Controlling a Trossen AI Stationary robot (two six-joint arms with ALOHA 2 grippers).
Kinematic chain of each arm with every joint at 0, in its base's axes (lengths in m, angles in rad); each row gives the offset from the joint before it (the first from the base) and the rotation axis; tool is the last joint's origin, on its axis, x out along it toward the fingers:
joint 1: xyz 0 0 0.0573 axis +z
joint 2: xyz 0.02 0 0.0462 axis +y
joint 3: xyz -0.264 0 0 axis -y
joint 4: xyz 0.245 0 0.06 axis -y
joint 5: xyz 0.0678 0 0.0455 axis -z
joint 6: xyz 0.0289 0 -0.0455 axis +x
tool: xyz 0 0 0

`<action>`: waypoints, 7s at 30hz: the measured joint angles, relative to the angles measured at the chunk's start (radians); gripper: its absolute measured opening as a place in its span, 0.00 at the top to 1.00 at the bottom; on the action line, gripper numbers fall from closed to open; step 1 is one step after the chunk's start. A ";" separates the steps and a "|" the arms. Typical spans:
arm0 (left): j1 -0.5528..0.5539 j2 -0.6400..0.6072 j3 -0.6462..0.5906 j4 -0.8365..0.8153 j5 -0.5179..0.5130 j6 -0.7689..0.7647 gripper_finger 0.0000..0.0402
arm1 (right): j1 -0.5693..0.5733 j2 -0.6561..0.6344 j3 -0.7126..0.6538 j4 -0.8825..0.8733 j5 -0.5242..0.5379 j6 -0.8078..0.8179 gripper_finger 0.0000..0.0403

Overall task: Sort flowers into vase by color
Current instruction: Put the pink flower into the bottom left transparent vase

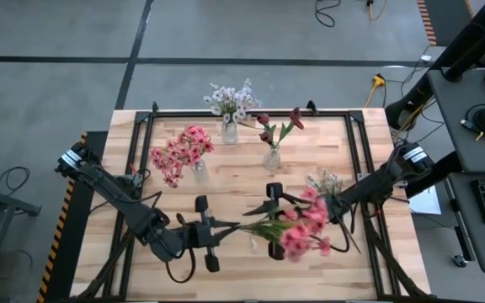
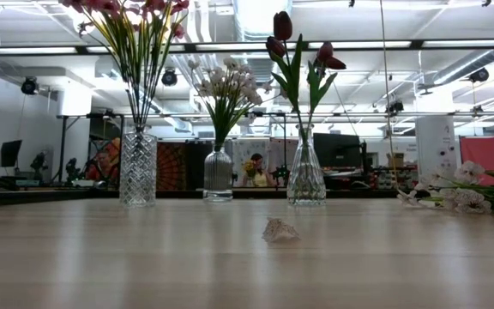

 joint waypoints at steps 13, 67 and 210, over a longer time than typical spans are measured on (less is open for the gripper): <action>-0.003 -0.006 0.000 -0.111 -0.018 -0.075 1.00 | 0.003 -0.027 0.131 -0.338 0.063 0.038 0.54; -0.056 -0.015 -0.015 -0.202 -0.164 -0.163 0.83 | 0.000 0.025 0.259 -0.445 0.027 0.026 0.97; -0.216 -0.650 -0.696 -0.975 -0.335 -1.234 0.32 | -0.460 0.315 0.450 -0.496 -0.176 0.097 0.97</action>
